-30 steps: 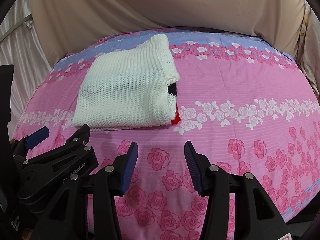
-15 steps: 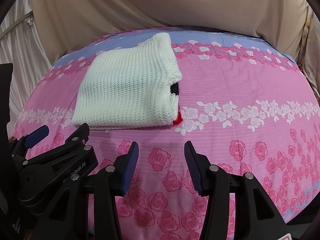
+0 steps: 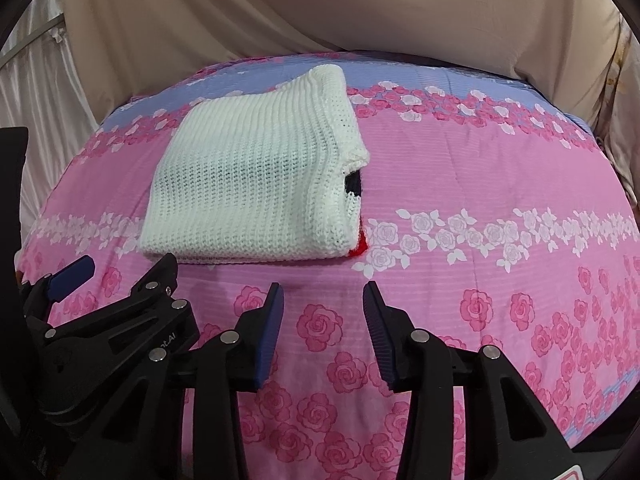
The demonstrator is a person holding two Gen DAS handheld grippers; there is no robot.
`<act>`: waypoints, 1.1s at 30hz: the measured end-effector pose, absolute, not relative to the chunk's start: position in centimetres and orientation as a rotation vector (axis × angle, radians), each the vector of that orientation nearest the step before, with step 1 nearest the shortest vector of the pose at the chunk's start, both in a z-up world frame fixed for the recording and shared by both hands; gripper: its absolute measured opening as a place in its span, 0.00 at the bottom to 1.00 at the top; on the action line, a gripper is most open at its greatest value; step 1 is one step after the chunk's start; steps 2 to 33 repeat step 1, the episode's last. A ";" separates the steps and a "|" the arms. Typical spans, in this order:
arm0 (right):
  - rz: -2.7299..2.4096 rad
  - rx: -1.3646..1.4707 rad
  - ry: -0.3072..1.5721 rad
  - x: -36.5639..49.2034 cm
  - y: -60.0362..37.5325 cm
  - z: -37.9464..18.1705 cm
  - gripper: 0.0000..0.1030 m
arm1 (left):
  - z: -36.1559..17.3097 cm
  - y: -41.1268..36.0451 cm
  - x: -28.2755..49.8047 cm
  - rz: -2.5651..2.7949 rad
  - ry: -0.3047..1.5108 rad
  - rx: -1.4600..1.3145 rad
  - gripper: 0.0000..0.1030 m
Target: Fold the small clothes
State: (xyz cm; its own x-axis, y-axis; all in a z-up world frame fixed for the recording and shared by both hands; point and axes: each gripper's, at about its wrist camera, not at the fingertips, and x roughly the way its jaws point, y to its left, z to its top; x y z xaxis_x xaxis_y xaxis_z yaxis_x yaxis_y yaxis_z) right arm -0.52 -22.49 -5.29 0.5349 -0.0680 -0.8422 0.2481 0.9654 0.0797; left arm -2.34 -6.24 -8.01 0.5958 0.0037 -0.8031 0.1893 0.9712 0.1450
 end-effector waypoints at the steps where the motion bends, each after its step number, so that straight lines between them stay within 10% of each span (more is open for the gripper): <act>1: -0.197 0.190 1.016 -0.2 -22.6 -5.4 0.47 | -8.0 -6.2 -2.3 -0.110 0.938 0.231 0.82; 33: -0.197 0.190 1.016 -0.2 -22.6 -5.4 0.47 | -8.0 -6.2 -2.3 -0.110 0.938 0.231 0.82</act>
